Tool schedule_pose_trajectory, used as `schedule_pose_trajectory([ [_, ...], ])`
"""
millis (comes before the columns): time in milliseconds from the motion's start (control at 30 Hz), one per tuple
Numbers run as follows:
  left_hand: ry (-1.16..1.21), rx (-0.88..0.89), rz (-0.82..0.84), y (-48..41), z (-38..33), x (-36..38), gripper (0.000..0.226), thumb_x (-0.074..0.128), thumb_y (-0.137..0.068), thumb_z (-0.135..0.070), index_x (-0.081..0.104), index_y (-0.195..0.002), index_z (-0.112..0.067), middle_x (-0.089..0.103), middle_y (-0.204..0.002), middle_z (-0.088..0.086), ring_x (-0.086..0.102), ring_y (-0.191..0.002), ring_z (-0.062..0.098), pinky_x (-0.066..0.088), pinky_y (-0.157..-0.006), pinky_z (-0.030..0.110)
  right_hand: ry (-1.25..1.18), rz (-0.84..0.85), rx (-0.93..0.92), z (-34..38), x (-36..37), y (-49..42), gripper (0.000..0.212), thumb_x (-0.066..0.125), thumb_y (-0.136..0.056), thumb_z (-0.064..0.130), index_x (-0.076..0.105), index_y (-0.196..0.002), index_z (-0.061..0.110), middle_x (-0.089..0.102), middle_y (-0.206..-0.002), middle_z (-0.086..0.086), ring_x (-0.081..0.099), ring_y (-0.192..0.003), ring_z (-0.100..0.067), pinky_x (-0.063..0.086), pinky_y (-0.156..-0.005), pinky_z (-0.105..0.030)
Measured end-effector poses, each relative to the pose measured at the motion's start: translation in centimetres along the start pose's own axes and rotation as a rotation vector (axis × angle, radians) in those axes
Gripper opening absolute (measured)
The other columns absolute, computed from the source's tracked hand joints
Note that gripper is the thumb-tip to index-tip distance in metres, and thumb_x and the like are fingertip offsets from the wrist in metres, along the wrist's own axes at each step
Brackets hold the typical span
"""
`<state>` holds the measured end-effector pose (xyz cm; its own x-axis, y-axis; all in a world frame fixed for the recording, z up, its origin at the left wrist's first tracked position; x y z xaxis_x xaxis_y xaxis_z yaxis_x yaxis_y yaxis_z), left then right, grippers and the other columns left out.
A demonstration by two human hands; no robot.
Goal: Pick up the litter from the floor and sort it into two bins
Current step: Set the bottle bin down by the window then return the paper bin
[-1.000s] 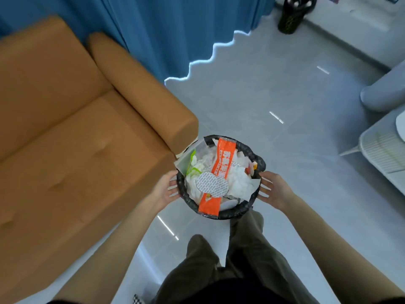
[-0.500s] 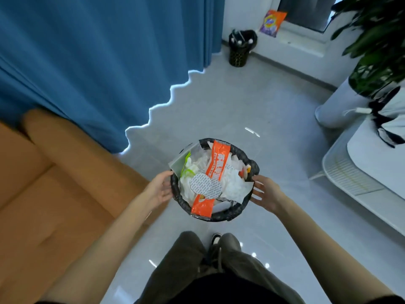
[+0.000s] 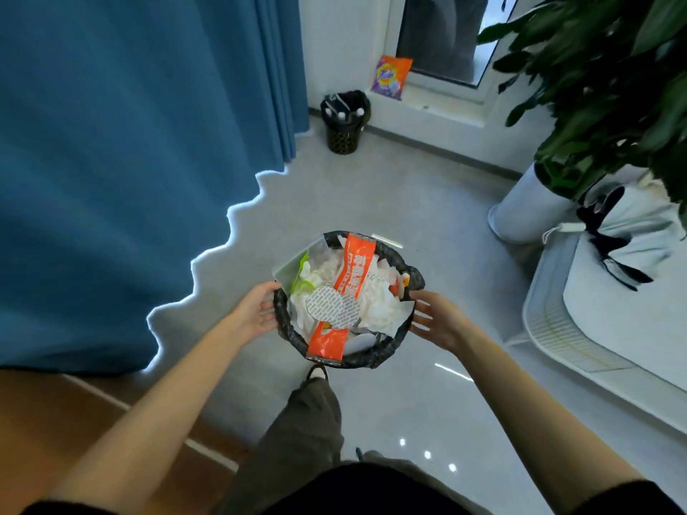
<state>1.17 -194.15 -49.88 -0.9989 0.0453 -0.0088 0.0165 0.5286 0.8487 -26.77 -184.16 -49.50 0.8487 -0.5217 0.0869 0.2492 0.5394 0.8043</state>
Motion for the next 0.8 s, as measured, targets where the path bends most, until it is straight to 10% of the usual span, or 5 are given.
schedule_pose_trajectory([
  [233, -0.145, 0.047, 0.103, -7.5, -17.1, 4.9, 0.015, 0.053, -0.091, -0.022, 0.052, -0.079, -0.013, 0.053, -0.080, 0.005, 0.052, -0.070, 0.016, 0.046, -0.063, 0.026, -0.117, -0.093, -0.029, 12.0, 3.9, -6.8, 0.004, 0.056, -0.089, 0.015, 0.059, -0.091, 0.014, 0.059, -0.091, -0.005, 0.057, -0.081, -0.019, 0.048, -0.069, -0.028],
  [800, -0.185, -0.012, 0.093, -27.2, -43.0, 19.9, 0.013, 0.054, -0.089, -0.021, 0.052, -0.079, -0.014, 0.052, -0.081, 0.005, 0.052, -0.071, 0.017, 0.046, -0.068, 0.028, -0.169, -0.187, -0.009, 37.4, 7.0, -29.2, 0.006, 0.055, -0.090, 0.010, 0.055, -0.084, 0.013, 0.057, -0.090, -0.006, 0.055, -0.086, -0.022, 0.046, -0.093, -0.038],
])
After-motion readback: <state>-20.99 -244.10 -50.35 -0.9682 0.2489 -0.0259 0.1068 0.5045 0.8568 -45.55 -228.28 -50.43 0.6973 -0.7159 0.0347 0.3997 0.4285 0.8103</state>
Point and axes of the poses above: each hand's wrist, its own y-axis away from the middle knuckle, its own x-axis out of the palm, z = x × y, the point moved 7 cm from there along -y, towards the middle knuckle
